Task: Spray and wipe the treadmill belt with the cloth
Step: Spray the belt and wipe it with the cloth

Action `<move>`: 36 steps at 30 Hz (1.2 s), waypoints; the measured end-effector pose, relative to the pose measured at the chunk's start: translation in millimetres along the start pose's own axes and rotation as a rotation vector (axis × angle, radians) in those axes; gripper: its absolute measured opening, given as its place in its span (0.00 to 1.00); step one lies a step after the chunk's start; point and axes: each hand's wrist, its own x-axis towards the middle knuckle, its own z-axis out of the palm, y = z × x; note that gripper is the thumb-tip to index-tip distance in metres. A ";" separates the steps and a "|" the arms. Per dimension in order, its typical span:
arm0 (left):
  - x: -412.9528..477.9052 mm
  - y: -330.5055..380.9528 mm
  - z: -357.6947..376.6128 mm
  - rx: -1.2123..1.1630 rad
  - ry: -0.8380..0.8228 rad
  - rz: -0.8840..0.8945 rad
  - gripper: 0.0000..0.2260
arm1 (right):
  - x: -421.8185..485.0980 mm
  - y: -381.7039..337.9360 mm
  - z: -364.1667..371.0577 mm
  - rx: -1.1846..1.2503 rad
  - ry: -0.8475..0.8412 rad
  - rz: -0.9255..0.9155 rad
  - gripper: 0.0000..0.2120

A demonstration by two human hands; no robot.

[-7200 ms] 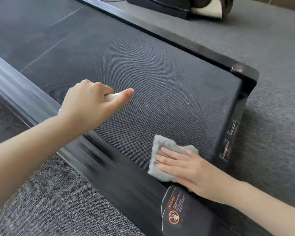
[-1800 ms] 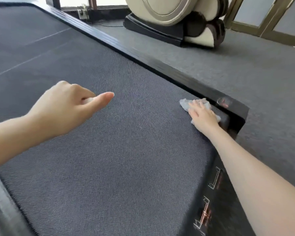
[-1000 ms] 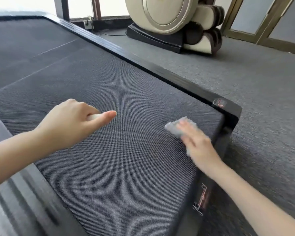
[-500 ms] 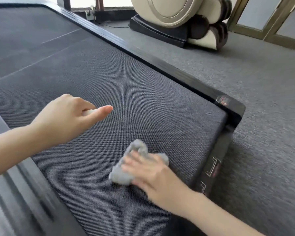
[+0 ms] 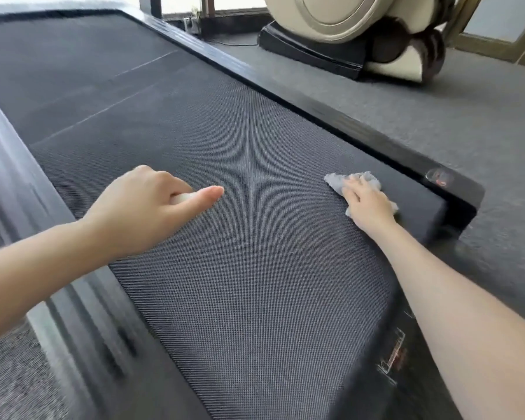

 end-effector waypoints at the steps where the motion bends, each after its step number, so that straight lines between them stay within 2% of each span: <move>1: -1.9 -1.4 -0.9 0.004 -0.009 -0.009 0.43 | -3.1 -8.7 6.5 -0.040 -0.014 -0.041 0.19; 3: -5.3 -4.3 -2.2 0.008 -0.028 -0.014 0.44 | -20.8 -34.5 16.8 -0.036 -0.034 -0.254 0.19; 7: -8.6 -8.3 -6.0 0.011 -0.021 -0.018 0.45 | -110.1 -79.4 23.4 -0.010 -0.135 -0.863 0.24; 10: -11.8 -10.1 -7.7 -0.004 0.005 -0.018 0.43 | -183.7 -71.1 38.5 0.078 -0.298 -0.995 0.17; 14: -17.2 -12.2 -7.6 -0.010 0.003 -0.008 0.46 | -214.9 -50.5 35.5 0.166 -0.405 -1.012 0.18; 16: -18.5 -12.2 -7.2 -0.024 0.004 -0.003 0.44 | -206.3 -56.3 19.1 0.390 -0.474 -0.865 0.18; 19: -18.7 -15.3 -8.6 -0.049 0.004 -0.015 0.42 | -163.1 -59.3 -3.5 0.558 -0.305 -0.567 0.18; 23: -20.5 -24.3 -15.6 -0.074 0.016 -0.051 0.37 | -64.0 -44.3 -9.4 0.345 0.016 -0.252 0.18; 28: -21.3 -37.6 -22.9 -0.098 0.019 -0.111 0.39 | 29.1 -33.5 14.1 0.006 0.081 0.046 0.21; 29: -21.5 -39.1 -23.7 -0.096 0.017 -0.116 0.39 | 37.7 -45.6 19.1 -0.042 0.070 0.060 0.21; 31: -21.6 -42.0 -25.6 -0.095 0.020 -0.118 0.37 | 51.0 -80.6 35.7 -0.111 0.005 -0.024 0.23; 36: -20.5 -37.9 -23.8 -0.088 0.003 -0.100 0.32 | 32.1 -168.7 89.4 -0.085 -0.182 -0.474 0.21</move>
